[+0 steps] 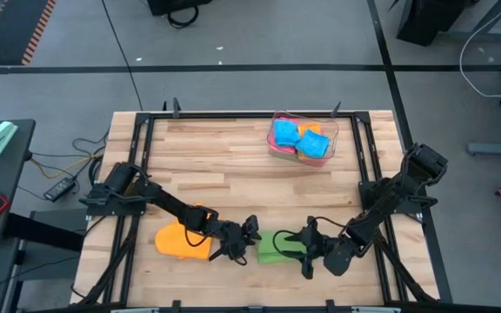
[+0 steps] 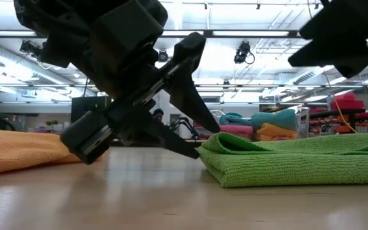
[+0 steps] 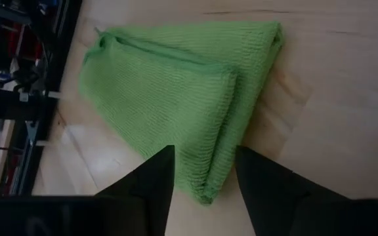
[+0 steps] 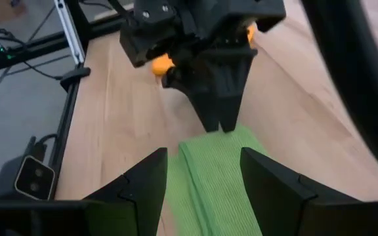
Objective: Fold microfiber towels
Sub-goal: Fold the green towel
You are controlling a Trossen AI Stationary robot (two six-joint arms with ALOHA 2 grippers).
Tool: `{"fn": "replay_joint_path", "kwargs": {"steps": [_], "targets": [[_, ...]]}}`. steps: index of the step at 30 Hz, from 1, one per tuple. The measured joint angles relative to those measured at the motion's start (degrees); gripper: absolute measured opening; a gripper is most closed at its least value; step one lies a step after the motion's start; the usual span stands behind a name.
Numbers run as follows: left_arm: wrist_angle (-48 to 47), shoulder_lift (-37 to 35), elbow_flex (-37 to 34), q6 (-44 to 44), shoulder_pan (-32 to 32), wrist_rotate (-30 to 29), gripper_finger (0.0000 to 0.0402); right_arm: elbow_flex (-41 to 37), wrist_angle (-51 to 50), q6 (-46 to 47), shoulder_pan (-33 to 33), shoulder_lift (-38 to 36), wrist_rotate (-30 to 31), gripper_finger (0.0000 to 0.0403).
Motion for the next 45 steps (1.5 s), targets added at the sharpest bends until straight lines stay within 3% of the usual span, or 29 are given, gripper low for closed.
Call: {"fn": "replay_joint_path", "kwargs": {"steps": [7, 14, 19, 23, 26, 32, 38, 42, 45], "targets": [[5.55, 3.04, 0.68, 4.6, -0.65, 0.76, 0.0138, 0.78, -0.08, 2.88, 0.13, 1.76, 0.83, 0.0201], [4.05, 5.4, 4.54, 3.98, -1.53, -1.83, 0.013, 1.18, -0.72, 4.96, 2.8, 2.32, 0.69, 0.0201], [-1.82, 5.51, 6.85, 3.18, -1.53, -1.88, 0.0092, 1.81, -0.69, 5.28, 4.6, 2.27, 2.39, 0.0201], [-10.18, 5.58, 9.68, 1.15, -1.53, -1.79, 0.0024, 1.81, -0.76, 5.43, 5.23, 2.27, 3.96, 0.0201], [-15.63, 5.94, 12.54, -2.98, -1.53, -1.35, 0.0013, 1.81, -0.84, 5.94, 5.32, 2.27, 4.28, 0.0201], [-30.84, 5.95, 21.13, -9.85, -0.9, 5.33, 0.0009, 1.81, -1.06, 7.15, 5.32, 2.27, 2.42, 0.0201], [-41.76, 5.89, 29.07, -12.65, 0.62, 12.09, 0.0008, 1.81, -9.57, 17.95, 5.22, 2.27, -6.93, 0.0201], [-44.63, 5.84, 31.86, -14.67, 1.75, 16.67, 0.001, 1.75, -18.98, 23.17, 5.15, 2.27, -6.19, 0.0201], [-44.93, 5.78, 32.72, -15.1, 2.24, 18.05, 0.0009, 1.75, -20.21, 22.22, 5.19, 2.27, -2.55, 0.0201]]}}
